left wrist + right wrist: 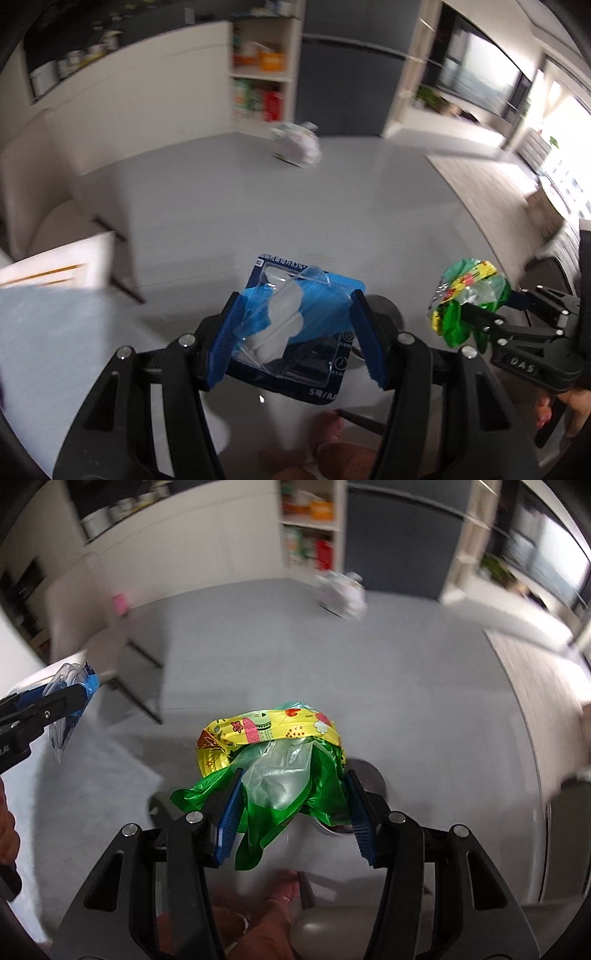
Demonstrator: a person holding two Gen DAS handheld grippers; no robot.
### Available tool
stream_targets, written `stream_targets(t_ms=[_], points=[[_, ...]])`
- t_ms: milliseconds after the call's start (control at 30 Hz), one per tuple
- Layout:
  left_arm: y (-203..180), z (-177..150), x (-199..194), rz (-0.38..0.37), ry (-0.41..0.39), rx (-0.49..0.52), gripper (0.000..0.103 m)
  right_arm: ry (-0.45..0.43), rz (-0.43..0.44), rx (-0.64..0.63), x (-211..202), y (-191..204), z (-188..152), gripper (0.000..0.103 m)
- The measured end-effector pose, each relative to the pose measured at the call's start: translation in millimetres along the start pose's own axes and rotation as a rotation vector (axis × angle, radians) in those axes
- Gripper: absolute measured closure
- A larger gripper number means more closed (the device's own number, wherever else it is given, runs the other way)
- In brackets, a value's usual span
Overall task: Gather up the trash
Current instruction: 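Carry the blue packaging and green snack bag with both tools to the bin, then open both tools over the bin to drop the packaging and bag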
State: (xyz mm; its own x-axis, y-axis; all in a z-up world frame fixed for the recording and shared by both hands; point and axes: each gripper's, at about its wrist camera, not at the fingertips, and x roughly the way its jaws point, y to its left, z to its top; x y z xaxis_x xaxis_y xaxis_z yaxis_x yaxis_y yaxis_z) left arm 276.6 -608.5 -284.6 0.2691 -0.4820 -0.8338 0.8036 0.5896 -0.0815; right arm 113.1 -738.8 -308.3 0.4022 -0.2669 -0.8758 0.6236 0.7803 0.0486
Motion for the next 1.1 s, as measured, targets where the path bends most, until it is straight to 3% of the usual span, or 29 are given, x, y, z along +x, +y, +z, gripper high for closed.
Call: stream_targets(t_ms=[267, 567, 767, 900, 1000, 1100], points=[[-66.5, -5.4, 158.0, -0.132, 0.159, 0.144, 0.044, 0.101, -0.086, 0.179, 116.1, -80.4, -39.4, 0.052], [-110.8, -48.5, 331.6, -0.192, 0.233, 0.347, 0.044, 0.167, -0.13, 0.303, 259.8, -137.2, -78.0, 0.041], [-144.3, -62.5, 394.5, -0.239, 0.262, 0.407, 0.044, 0.175, -0.137, 0.382, 290.1, -167.9, -97.0, 0.041], [-167.6, -73.7, 407.3, -0.273, 0.274, 0.447, 0.042, 0.18, -0.151, 0.396, 289.0, -182.3, -99.2, 0.041], [-178.9, -78.5, 413.4, -0.268, 0.296, 0.464, 0.024, 0.182, -0.163, 0.411, 284.7, -184.3, -99.6, 0.041], [-181.3, -75.1, 407.0, -0.269, 0.31, 0.472, 0.024, 0.179, -0.172, 0.421, 276.5, -190.1, -99.7, 0.041]])
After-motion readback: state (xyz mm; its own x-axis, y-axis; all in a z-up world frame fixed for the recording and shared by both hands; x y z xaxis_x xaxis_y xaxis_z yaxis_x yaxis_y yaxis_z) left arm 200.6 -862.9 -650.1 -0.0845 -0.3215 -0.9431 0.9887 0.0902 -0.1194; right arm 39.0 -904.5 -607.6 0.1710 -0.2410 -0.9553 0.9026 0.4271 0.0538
